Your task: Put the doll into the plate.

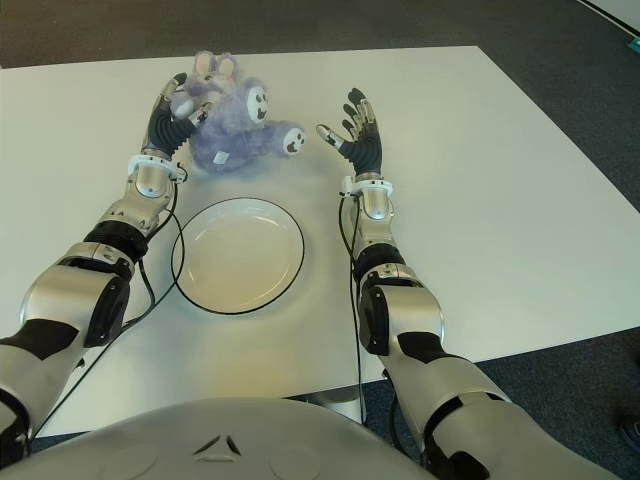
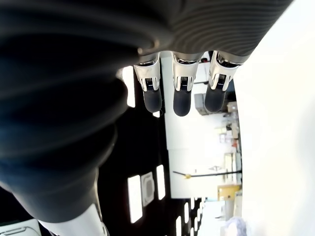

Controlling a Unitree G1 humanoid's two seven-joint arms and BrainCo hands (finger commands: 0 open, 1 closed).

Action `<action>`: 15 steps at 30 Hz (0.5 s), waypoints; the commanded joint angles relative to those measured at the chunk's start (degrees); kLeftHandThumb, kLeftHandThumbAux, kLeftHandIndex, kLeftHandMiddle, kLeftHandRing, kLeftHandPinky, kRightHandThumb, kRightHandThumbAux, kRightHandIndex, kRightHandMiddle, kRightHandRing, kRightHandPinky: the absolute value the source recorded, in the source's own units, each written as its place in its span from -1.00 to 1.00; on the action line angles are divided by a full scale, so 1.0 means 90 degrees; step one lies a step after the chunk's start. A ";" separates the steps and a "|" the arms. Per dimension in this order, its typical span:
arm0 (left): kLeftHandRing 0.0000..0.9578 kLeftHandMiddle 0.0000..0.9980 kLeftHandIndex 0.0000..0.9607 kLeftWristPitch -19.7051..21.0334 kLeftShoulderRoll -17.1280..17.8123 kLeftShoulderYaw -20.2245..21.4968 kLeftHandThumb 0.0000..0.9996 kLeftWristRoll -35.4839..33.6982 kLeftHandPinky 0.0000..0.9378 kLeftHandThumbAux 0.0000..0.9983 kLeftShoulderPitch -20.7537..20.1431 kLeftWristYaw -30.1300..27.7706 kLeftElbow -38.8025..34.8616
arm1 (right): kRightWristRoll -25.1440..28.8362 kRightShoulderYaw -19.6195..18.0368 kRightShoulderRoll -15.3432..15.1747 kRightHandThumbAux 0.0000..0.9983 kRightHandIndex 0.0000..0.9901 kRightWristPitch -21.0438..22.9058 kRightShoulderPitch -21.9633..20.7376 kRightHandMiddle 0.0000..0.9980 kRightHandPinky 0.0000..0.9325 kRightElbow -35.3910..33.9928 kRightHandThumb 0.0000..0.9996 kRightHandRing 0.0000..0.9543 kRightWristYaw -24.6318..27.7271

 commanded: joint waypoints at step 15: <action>-0.83 -0.92 -0.97 0.0057 -0.0329 0.0229 -0.40 -0.0303 -0.67 -0.09 -0.0206 -0.0011 0.0322 | 0.0146 -0.0062 0.0148 0.69 -0.85 -0.0097 0.0532 -0.84 -0.83 0.0157 -0.66 -0.85 -0.0021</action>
